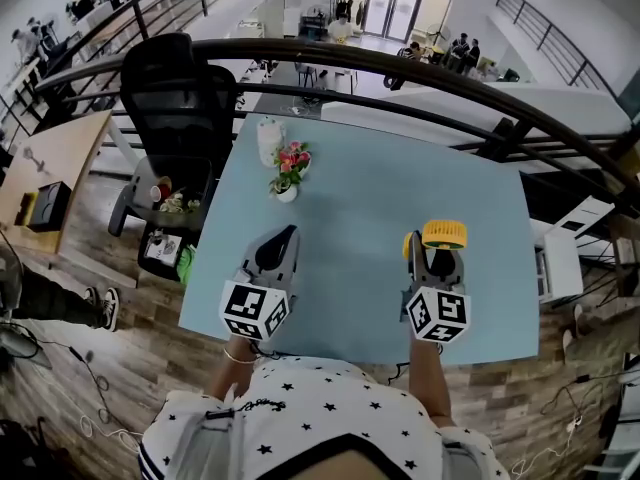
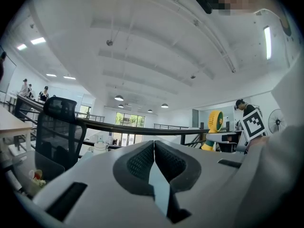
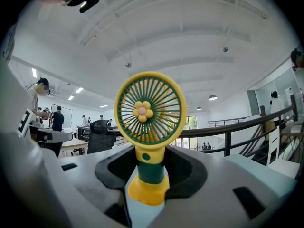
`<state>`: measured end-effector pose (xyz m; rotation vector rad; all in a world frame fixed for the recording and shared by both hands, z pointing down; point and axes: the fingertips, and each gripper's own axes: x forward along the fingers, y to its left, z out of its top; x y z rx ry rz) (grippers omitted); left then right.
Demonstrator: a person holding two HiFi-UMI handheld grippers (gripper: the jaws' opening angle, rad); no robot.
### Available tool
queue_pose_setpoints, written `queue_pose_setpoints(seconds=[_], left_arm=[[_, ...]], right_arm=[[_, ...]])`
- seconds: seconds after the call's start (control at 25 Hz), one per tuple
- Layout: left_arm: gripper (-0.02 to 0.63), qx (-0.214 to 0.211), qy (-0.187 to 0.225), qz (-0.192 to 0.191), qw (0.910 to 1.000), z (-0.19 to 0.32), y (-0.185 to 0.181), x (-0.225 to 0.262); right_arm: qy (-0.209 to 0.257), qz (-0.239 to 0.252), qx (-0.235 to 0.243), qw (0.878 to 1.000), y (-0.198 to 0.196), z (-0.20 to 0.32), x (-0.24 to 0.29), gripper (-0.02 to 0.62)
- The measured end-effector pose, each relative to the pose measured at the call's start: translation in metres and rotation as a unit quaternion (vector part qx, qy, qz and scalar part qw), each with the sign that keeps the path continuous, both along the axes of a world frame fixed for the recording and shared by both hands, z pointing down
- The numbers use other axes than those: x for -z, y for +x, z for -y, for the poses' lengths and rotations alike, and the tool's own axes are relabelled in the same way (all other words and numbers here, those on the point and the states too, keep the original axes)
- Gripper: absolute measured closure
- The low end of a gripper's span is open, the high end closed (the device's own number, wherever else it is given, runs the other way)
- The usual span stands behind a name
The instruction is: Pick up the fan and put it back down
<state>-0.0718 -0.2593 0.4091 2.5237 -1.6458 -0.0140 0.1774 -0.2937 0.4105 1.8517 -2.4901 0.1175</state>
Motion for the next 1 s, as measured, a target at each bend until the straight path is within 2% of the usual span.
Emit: queue_pose_setpoints(seconds=[1.0], left_arm=[[0.577,0.012,-0.015,0.008,0.9998,0.006,0.000,-0.012]], right_arm=[[-0.028,-0.002,-0.004,1.000,0.008,0.031,-0.042,0.420]])
